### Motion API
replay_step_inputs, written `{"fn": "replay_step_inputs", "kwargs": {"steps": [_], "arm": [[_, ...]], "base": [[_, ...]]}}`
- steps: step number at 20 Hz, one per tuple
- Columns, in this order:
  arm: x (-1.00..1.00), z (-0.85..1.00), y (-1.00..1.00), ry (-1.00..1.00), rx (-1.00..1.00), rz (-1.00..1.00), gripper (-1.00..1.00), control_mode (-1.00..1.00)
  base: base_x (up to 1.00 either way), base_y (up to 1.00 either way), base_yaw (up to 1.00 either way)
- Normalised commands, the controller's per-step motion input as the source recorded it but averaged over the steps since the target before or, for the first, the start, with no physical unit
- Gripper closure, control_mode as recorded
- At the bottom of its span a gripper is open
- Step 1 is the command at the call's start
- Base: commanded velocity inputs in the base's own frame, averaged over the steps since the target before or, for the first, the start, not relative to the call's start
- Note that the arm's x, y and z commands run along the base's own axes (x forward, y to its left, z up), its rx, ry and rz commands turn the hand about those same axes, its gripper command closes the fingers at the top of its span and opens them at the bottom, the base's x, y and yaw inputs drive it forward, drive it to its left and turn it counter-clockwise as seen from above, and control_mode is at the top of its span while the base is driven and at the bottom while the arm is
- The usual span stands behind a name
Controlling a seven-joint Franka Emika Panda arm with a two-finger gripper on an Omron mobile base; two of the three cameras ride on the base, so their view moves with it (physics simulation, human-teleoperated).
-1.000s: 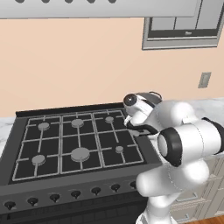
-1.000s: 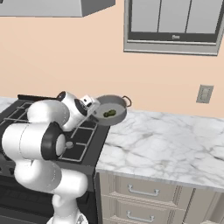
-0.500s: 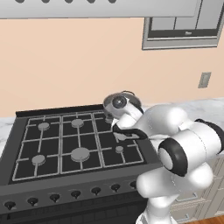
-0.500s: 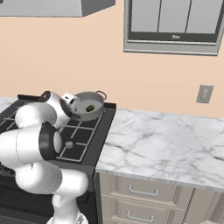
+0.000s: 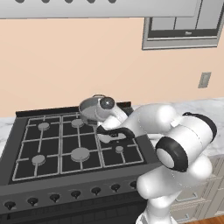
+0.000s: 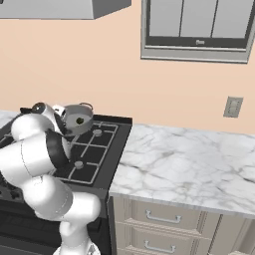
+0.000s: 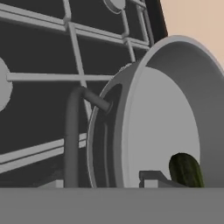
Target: Turn on the sink faucet. Then move the squash from the counter to the sink. Turn off the sink. Move the vegetable from the sink to the pot next to the stove. Finally move the pot to the rear center burner.
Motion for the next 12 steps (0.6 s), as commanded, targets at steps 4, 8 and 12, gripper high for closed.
{"fn": "replay_step_inputs", "kwargs": {"steps": [4,8,12], "arm": [[0.0,-0.01,0.74,0.01,-0.02,0.22,1.0,-1.0],[0.0,-0.1,0.22,0.0,-0.04,0.03,1.0,-1.0],[0.0,-0.2,0.24,0.0,-0.05,0.0,1.0,-1.0]], "base": [[0.0,0.0,0.0],[0.0,0.0,0.0],[0.0,0.0,0.0]]}}
